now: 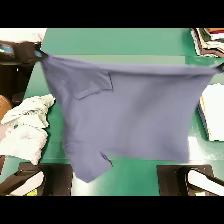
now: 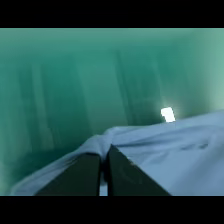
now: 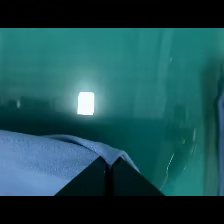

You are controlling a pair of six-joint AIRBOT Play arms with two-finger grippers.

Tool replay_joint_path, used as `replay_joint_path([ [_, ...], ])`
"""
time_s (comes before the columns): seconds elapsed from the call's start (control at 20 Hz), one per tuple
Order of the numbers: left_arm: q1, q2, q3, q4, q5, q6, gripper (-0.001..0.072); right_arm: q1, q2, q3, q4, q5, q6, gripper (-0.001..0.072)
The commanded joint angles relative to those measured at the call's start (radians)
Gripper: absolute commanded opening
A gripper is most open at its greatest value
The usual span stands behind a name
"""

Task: Fold the shirts.

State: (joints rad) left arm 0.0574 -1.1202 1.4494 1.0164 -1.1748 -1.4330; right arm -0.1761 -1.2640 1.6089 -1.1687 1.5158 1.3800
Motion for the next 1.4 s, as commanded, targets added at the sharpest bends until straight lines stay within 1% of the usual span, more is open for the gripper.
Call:
replay_joint_path([
  [0.0, 0.000, -0.193, -0.048, -0.007, 0.100, 0.047, 0.0027, 0.070, -0.156, -0.107, -0.054, -0.123, 0.030, 0.0014],
  [0.15, 0.001, -0.314, -0.046, -0.043, 0.304, 0.111, 0.0027, 0.098, -0.255, -0.106, -0.053, -0.289, 0.037, 0.0014],
  [0.2, 0.001, -0.345, -0.037, -0.048, 0.348, 0.120, 0.0027, 0.106, -0.275, -0.105, -0.052, -0.345, 0.037, 0.0014],
  [0.25, 0.001, -0.377, -0.020, -0.052, 0.378, 0.131, 0.0027, 0.108, -0.289, -0.106, -0.051, -0.399, 0.037, 0.0014],
  [0.35, 0.003, -0.418, 0.010, -0.046, 0.391, 0.133, 0.0027, 0.112, -0.301, -0.106, 0.001, -0.475, 0.037, 0.0014],
  [0.45, 0.010, -0.420, 0.019, -0.027, 0.366, 0.174, 0.0027, 0.112, -0.296, -0.106, 0.009, -0.487, 0.034, 0.0014],
  [0.5, 0.018, -0.420, 0.024, -0.024, 0.320, 0.185, 0.0027, 0.113, -0.291, -0.107, 0.008, -0.468, 0.032, 0.0014],
  [0.65, 0.047, -0.419, 0.009, 0.018, 0.103, 0.183, 0.0026, 0.120, -0.286, -0.111, -0.034, -0.356, 0.032, 0.0014],
  [0.75, 0.050, -0.419, -0.038, 0.088, 0.030, 0.173, 0.0026, 0.131, -0.273, -0.161, -0.051, -0.343, 0.032, 0.0014],
  [0.8, 0.050, -0.419, -0.071, 0.116, 0.024, 0.166, 0.0026, 0.133, -0.262, -0.201, -0.061, -0.350, 0.032, 0.0014],
  [1.0, 0.050, -0.419, -0.178, 0.117, 0.074, 0.146, 0.0027, 0.161, -0.230, -0.366, -0.054, -0.402, 0.032, 0.0014],
  [1.1, 0.050, -0.419, -0.203, 0.117, 0.073, 0.143, 0.0028, 0.170, -0.217, -0.415, -0.054, -0.423, 0.033, 0.0015],
  [1.15, 0.050, -0.420, -0.206, 0.118, 0.058, 0.128, 0.0120, 0.171, -0.209, -0.433, -0.053, -0.425, 0.034, 0.0016],
  [1.2, 0.050, -0.419, -0.206, 0.118, 0.044, 0.109, 0.0474, 0.170, -0.203, -0.441, -0.053, -0.422, 0.037, 0.0041],
  [1.25, 0.050, -0.419, -0.206, 0.122, 0.029, 0.087, 0.0632, 0.170, -0.196, -0.440, -0.053, -0.414, 0.038, 0.0199],
  [1.3, 0.053, -0.418, -0.205, 0.123, 0.002, 0.070, 0.0557, 0.165, -0.185, -0.437, -0.054, -0.402, 0.043, 0.0329],
  [1.35, 0.056, -0.412, -0.205, 0.126, -0.032, 0.070, 0.0504, 0.156, -0.167, -0.429, -0.054, -0.382, 0.045, 0.0339],
])
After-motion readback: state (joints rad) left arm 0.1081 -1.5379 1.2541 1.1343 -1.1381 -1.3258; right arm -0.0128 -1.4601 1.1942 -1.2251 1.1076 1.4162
